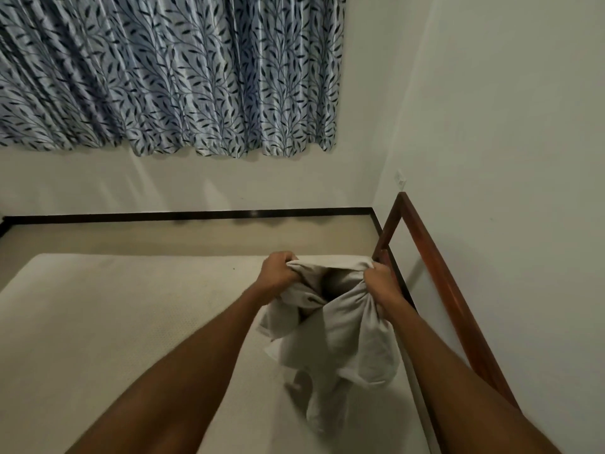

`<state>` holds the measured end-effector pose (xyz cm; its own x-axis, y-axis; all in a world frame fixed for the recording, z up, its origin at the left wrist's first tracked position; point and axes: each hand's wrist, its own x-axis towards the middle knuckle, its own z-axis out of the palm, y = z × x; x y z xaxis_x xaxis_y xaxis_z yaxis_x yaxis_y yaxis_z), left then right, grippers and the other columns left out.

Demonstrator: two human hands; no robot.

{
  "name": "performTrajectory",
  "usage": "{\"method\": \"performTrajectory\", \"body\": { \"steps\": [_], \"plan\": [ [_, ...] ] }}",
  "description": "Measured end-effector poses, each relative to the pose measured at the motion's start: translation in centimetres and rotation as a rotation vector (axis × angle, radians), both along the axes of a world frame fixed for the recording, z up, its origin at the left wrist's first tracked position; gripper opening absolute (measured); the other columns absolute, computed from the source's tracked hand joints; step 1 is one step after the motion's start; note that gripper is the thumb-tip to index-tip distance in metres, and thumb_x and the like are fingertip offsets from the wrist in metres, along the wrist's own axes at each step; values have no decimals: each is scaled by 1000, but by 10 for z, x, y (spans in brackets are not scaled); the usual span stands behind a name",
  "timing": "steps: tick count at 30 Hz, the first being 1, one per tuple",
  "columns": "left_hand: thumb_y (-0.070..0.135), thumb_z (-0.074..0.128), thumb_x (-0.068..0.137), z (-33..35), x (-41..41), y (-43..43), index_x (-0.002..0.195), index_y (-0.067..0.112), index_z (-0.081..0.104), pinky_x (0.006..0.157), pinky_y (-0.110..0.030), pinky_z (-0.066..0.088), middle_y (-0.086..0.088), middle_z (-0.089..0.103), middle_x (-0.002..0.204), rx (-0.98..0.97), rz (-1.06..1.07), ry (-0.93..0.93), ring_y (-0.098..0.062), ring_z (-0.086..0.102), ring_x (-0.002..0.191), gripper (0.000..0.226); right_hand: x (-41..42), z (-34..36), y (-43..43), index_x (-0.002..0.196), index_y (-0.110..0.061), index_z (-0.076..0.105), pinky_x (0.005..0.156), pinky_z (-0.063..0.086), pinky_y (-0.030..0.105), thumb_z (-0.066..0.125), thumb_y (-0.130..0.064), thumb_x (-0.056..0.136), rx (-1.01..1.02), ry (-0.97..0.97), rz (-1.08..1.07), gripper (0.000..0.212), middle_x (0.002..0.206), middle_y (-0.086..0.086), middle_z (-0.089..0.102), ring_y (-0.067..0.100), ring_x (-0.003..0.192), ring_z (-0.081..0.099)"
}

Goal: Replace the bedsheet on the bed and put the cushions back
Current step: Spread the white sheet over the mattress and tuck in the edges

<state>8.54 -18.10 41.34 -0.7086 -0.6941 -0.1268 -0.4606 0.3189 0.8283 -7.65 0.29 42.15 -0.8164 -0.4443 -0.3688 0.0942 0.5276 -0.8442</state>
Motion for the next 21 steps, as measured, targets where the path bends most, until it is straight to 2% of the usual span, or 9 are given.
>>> {"method": "performTrajectory", "body": {
  "steps": [3, 5, 9, 12, 13, 15, 17, 19, 21],
  "plan": [
    [14, 75, 82, 6, 12, -36, 86, 12, 73, 78, -37, 58, -8, 73, 90, -308, -84, -182, -26, 68, 87, 5, -23, 7, 1, 134, 3, 58, 89, 51, 40, 44, -11, 103, -71, -49, -71, 37, 127, 26, 64, 28, 100, 61],
    [16, 70, 86, 10, 19, -55, 96, 18, 71, 81, -37, 57, -7, 71, 101, -423, -35, -294, -27, 67, 94, 11, -35, 14, 2, 133, 4, 60, 91, 53, 42, 44, -15, 104, -72, -72, -129, 38, 123, 24, 67, 30, 102, 65],
    [19, 62, 92, 17, 35, -84, 112, 22, 64, 83, -38, 54, -9, 67, 112, -533, 81, -472, -31, 66, 101, 20, -54, 39, 9, 122, 3, 65, 87, 47, 34, 45, -18, 108, -34, 110, -100, 32, 118, 20, 68, 27, 99, 62],
    [21, 56, 96, 16, 47, -102, 116, 25, 63, 95, -40, 47, -7, 67, 117, -618, 185, -626, -29, 67, 107, 22, -66, 57, 24, 113, -1, 69, 91, 47, 36, 51, -23, 106, -32, 255, -116, 29, 106, 13, 65, 27, 97, 59],
    [22, 54, 97, 16, 50, -107, 114, 25, 64, 97, -41, 44, -6, 68, 115, -632, 226, -654, -28, 67, 106, 21, -68, 61, 29, 103, -7, 71, 87, 47, 35, 53, -26, 105, -40, 292, -134, 26, 99, 9, 64, 26, 92, 58],
    [24, 56, 95, 15, 52, -113, 109, 22, 67, 99, -42, 42, -7, 69, 111, -584, 305, -651, -29, 67, 104, 18, -72, 68, 36, 76, -19, 62, 74, 43, 32, 58, -32, 102, -54, 358, -195, 29, 79, 2, 58, 22, 79, 53],
    [25, 63, 91, 16, 49, -118, 108, 15, 70, 94, -43, 50, -13, 68, 113, -396, 387, -544, -35, 67, 106, 21, -73, 74, 41, 63, -27, 47, 63, 38, 32, 61, -31, 100, -65, 394, -236, 40, 67, -4, 47, 19, 70, 45],
    [20, 66, 88, 18, 40, -120, 105, 6, 73, 86, -41, 54, -20, 69, 113, -229, 475, -355, -41, 67, 106, 24, -71, 80, 40, 59, -29, 43, 66, 38, 32, 61, -29, 100, -61, 429, -246, 45, 63, -8, 43, 19, 67, 43],
    [12, 64, 87, 21, 25, -117, 103, 1, 76, 81, -36, 51, -23, 72, 107, -145, 519, -172, -41, 67, 102, 22, -69, 84, 37, 60, -29, 45, 74, 40, 32, 61, -30, 100, -45, 446, -219, 43, 64, -8, 46, 21, 72, 47]
  ]
}}
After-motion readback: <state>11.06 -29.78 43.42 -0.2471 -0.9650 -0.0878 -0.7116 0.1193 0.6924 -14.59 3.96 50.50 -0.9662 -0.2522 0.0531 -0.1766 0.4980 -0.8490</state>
